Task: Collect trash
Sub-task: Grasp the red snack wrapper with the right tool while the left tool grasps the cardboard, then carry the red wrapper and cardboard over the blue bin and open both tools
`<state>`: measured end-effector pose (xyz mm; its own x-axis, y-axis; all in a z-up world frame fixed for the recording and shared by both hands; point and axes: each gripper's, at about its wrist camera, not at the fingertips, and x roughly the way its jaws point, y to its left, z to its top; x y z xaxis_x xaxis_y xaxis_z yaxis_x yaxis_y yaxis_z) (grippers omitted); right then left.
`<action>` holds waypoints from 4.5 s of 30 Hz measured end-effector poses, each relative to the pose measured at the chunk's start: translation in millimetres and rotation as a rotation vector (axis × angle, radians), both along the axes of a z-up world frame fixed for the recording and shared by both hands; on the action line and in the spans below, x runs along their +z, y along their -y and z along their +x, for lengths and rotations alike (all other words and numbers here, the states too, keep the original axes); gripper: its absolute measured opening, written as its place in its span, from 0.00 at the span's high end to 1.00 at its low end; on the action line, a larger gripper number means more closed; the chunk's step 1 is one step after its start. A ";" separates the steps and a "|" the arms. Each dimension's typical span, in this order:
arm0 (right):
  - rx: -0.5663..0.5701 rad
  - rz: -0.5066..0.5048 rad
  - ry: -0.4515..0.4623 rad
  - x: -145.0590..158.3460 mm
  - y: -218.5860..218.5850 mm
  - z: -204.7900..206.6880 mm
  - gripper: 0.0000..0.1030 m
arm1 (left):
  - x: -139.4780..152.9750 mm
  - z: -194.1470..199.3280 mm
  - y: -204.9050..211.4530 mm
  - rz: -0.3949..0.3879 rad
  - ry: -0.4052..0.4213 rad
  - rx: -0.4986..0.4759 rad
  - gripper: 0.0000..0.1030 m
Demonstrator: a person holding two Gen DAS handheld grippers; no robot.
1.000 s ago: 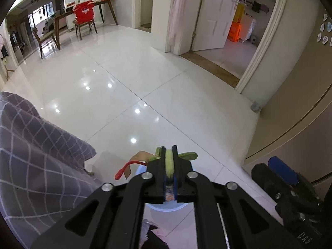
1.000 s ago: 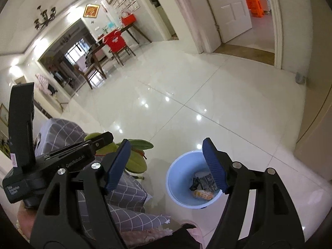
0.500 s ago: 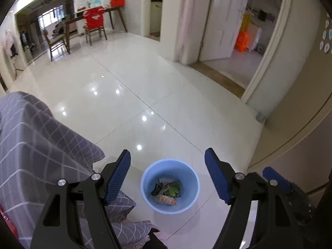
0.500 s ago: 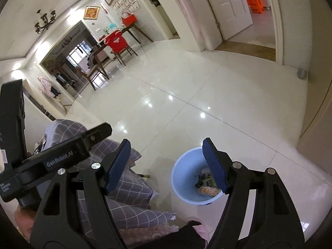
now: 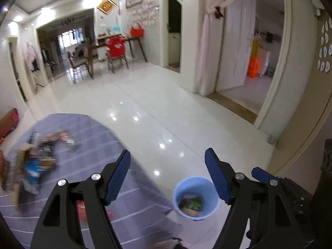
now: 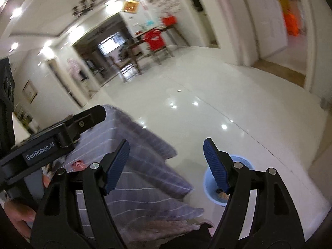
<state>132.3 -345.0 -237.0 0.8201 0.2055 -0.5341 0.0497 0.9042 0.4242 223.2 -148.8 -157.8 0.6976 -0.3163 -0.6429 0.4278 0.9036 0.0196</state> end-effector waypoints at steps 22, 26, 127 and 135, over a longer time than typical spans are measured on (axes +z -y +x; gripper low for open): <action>0.444 -0.457 -0.173 -27.9 -226.8 88.0 0.57 | -25.4 17.0 -274.1 0.136 -0.042 0.368 0.29; 0.446 -0.447 -0.161 -31.0 -226.9 87.9 0.72 | -40.0 25.9 -291.4 0.160 -0.083 0.385 0.29; -0.268 0.072 -0.100 -97.2 134.5 14.7 0.46 | -152.4 48.0 148.2 0.008 -0.314 -0.214 0.92; -0.278 0.075 -0.124 -101.5 136.4 14.3 0.46 | -150.3 49.3 150.7 0.019 -0.308 -0.171 0.28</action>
<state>146.6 -481.4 -338.5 0.7801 0.0254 -0.6252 0.3458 0.8152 0.4646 272.5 -299.5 -308.1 0.4076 -0.3983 -0.8217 0.5617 0.8188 -0.1182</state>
